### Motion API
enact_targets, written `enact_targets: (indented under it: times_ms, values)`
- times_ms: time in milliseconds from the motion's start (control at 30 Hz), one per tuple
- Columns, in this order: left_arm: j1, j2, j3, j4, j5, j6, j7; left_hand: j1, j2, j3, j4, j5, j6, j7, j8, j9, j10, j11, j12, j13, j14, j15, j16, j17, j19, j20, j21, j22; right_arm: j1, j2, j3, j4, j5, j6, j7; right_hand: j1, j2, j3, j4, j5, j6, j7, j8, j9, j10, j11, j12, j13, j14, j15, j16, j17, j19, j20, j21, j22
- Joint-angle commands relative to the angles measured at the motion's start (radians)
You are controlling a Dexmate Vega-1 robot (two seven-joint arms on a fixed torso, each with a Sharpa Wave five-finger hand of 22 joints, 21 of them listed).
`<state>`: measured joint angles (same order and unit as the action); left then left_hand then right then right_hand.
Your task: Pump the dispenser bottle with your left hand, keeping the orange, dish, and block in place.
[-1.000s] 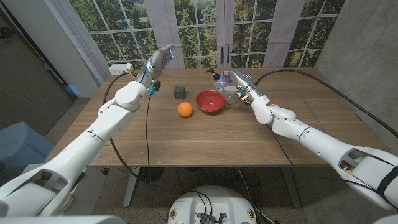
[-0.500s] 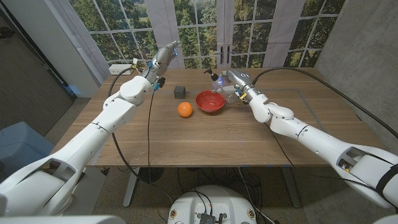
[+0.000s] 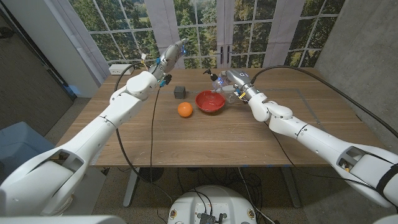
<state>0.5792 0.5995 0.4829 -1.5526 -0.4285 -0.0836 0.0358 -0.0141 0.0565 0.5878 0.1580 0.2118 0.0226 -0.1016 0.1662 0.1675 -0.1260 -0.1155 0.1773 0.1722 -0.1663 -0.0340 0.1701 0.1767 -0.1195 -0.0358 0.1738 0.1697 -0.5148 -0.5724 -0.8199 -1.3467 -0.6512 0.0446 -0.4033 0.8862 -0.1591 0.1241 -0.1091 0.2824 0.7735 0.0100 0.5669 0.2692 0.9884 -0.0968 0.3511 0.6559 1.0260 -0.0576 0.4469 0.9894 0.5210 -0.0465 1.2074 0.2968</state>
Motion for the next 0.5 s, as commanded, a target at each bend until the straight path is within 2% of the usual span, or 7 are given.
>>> enact_targets:
  times_ms: [33,500]
  values:
    - [-0.053,-0.014,0.05,0.006,0.105,0.021,-0.093,0.004,-0.005,-0.005,-0.002,0.009,-0.012,-0.004,0.0,0.002,-0.012,0.001,-0.002,0.003,-0.034,-0.035,0.003,0.001,-0.015,-0.019,0.006,0.003,0.017,-0.017,-0.022,-0.065,-0.022,-0.032,0.044,0.291,0.286,-0.003,-0.004,0.009,0.146,-0.135,0.004,0.004,0.071,-0.063,-0.003,0.002,0.12,-0.169,-0.005,0.005,-0.001,-0.16,0.005,0.0]
    - [-0.099,-0.064,0.096,0.057,0.161,0.003,-0.1,0.01,-0.002,-0.008,-0.004,0.012,-0.023,-0.001,0.001,0.002,-0.023,0.006,-0.001,0.003,-0.037,-0.034,0.004,-0.001,-0.018,-0.018,0.008,0.002,0.022,-0.02,-0.024,-0.065,-0.039,-0.037,0.042,0.291,0.286,-0.007,-0.002,0.01,0.151,-0.137,0.004,0.002,0.077,-0.063,-0.006,0.004,0.123,-0.168,-0.01,0.008,-0.003,-0.159,0.013,-0.01]
